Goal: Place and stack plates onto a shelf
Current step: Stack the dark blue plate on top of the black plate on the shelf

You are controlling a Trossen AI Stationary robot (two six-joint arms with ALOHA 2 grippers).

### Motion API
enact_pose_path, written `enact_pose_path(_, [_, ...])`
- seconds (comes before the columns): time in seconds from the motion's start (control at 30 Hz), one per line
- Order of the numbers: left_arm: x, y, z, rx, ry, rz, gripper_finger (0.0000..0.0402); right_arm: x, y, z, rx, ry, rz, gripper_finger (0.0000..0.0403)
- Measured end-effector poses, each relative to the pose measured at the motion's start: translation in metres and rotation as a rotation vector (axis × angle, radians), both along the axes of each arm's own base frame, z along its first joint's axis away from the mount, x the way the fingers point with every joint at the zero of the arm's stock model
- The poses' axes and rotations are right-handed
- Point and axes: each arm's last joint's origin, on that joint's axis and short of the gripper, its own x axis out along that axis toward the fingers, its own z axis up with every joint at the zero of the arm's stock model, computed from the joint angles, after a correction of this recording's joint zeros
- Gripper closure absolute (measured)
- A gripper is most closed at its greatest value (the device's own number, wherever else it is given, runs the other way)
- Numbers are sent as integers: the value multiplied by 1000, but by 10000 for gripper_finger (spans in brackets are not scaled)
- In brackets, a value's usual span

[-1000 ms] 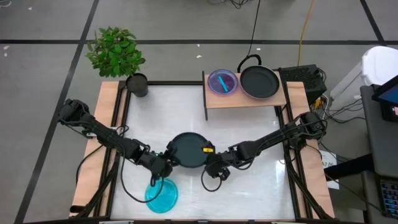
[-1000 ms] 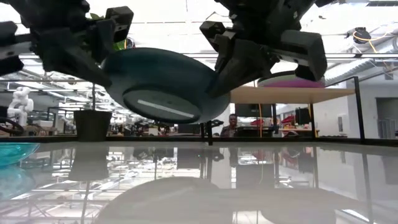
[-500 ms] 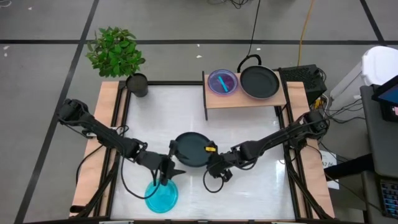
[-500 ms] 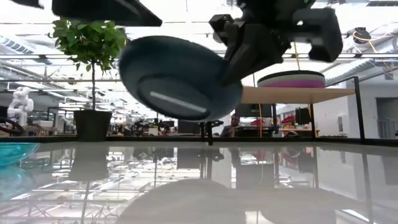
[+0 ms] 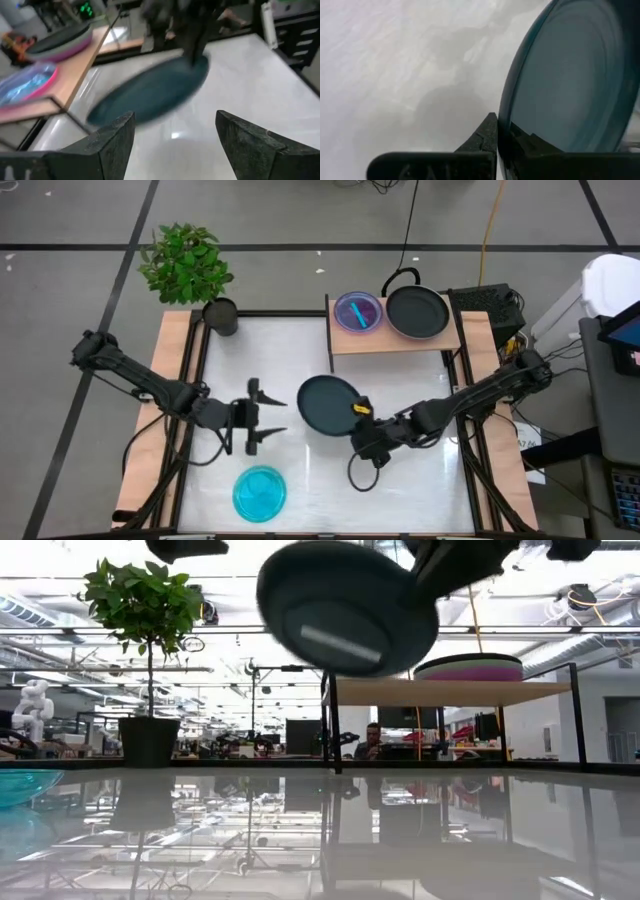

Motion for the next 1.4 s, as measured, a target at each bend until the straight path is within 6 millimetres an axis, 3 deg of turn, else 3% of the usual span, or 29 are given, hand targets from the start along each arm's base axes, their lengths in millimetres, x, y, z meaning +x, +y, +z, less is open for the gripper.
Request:
enact_pose_path(0.3, [-10, 11, -10, -29, 120, 131, 119, -34, -16, 44, -119, -116, -53, 403])
enact_pose_path(0.63, [-10, 9, -10, -105, 111, 156, 119, -59, -66, 78, -332, -184, -203, 403])
enact_pose_path(1.0, [-8, 9, -15, -112, 134, 165, 119, -71, -134, 80, -395, -51, -464, 401])
enact_pose_path(1.4, [6, 2, -39, -74, 236, 187, 119, -84, -191, 75, -351, 41, -645, 402])
